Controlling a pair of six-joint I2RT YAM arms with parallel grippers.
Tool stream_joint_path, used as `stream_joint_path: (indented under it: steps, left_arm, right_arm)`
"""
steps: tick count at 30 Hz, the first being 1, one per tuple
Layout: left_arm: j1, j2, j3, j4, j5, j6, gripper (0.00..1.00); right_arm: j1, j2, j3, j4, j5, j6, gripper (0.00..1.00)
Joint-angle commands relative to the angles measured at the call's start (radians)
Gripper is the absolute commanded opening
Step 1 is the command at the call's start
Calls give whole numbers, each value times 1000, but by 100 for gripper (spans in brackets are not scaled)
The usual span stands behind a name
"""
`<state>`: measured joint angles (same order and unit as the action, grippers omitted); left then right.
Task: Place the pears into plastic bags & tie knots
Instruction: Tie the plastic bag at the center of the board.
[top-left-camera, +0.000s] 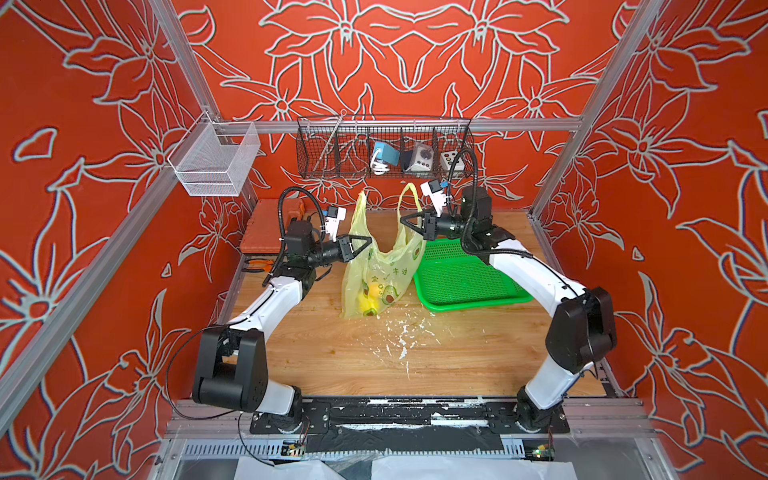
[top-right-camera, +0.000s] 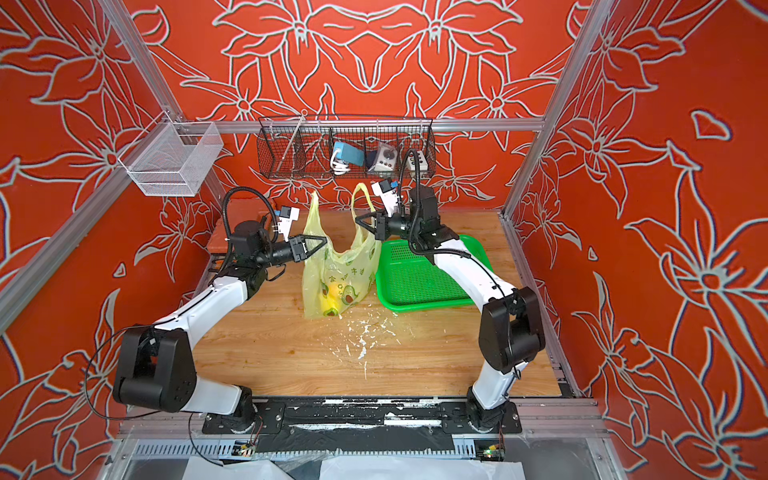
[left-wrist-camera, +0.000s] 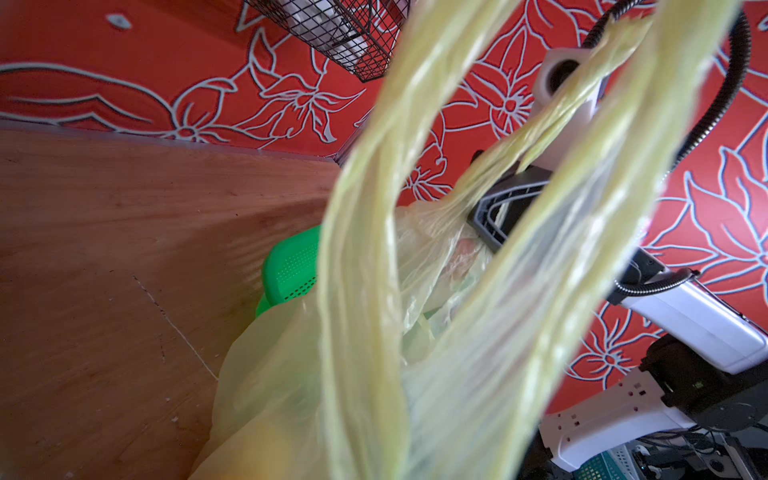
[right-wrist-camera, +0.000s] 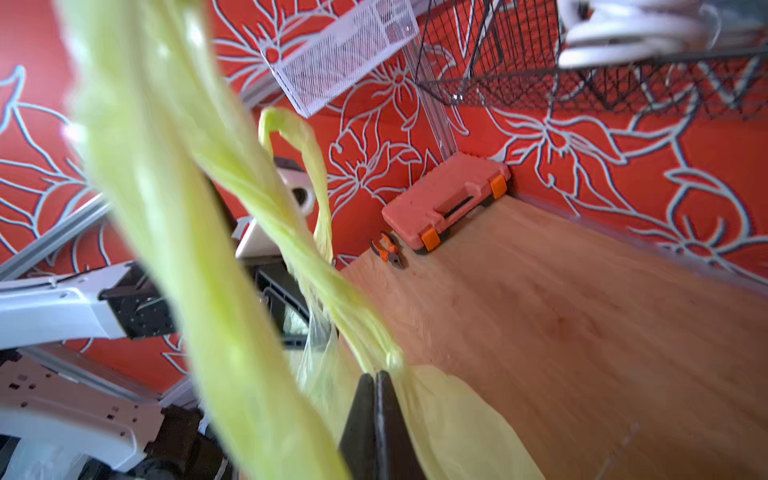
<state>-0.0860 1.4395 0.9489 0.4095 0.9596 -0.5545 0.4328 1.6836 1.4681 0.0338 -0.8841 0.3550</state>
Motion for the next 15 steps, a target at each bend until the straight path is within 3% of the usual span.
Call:
stream_joint_path:
  steps: [1,4,10,12,15]
  left_arm:
    - [-3,-21,23,-21,2,14,0]
    - [-4,-22,31,-38,7,23,0]
    - [-6,2,30,-5,19,2,0]
    - [-10,14,35,-2,24,-1,0]
    - [-15,23,40,-2,32,1,0]
  right_arm:
    - [12,-116,1,-276,110,-139,0]
    - [54,-188,-35,-398,224,-224,0]
    - [184,-218,-59,-425,275,-217,2]
    - [193,-211,-69,-418,306,-209,34]
    - [192,-218,-80,-426,381,-243,56]
